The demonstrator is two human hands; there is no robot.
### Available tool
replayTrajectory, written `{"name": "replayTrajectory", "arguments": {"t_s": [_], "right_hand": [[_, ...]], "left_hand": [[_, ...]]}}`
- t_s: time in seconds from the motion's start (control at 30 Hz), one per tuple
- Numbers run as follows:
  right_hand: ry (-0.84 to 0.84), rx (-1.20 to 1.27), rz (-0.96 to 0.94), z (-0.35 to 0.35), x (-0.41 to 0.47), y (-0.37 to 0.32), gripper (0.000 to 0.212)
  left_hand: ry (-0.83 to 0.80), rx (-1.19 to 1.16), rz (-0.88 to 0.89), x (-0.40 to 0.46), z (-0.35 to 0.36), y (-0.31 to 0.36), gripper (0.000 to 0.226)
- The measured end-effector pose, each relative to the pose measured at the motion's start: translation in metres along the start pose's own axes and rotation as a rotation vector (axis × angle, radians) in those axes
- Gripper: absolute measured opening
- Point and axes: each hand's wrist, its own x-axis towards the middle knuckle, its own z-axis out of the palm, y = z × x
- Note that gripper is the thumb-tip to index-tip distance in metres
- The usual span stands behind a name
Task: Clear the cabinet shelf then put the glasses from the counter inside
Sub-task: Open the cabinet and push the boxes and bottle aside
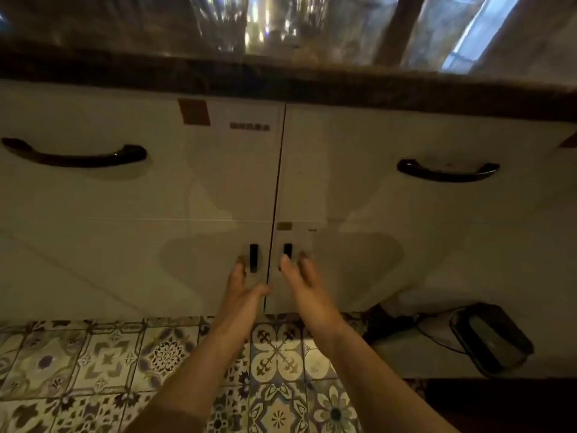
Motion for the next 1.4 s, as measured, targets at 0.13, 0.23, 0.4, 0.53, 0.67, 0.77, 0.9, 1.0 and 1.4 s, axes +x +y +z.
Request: {"name": "replayTrajectory", "arguments": {"t_s": [0.13,0.23,0.4,0.53,0.67,0.77,0.9,1.0,1.4], "right_hand": [[0.006,0.069,-0.023,0.013,0.018,0.01,0.058],[0.025,0.078,-0.024,0.021,0.02,0.021,0.025],[0.057,0.066,-0.051,0.023,0.011,0.027,0.042],[0.092,0.025,-0.087,0.028,-0.01,0.034,0.057],[0.129,0.017,-0.086,0.026,-0.039,0.051,0.051],[0.164,0.03,-0.072,0.022,-0.064,0.068,0.041],[0.184,0.062,-0.047,0.009,-0.097,0.087,0.03],[0.181,0.039,-0.017,-0.011,-0.128,0.103,0.034],[0.256,-0.091,0.124,-0.153,-0.244,0.168,0.04]], "left_hand": [[-0.034,0.009,0.039,0.013,0.004,-0.007,0.087],[-0.053,0.036,0.06,0.013,0.002,-0.019,0.089],[-0.094,0.079,0.069,0.004,-0.004,-0.025,0.096],[-0.134,0.093,0.097,-0.016,-0.014,-0.037,0.099],[-0.149,0.128,0.125,-0.043,-0.024,-0.049,0.098],[-0.175,0.151,0.136,-0.068,-0.034,-0.06,0.096],[-0.165,0.191,0.122,-0.101,-0.05,-0.082,0.094],[-0.124,0.211,0.103,-0.13,-0.065,-0.099,0.092],[0.122,0.233,0.059,-0.236,-0.145,-0.153,0.082]]}}
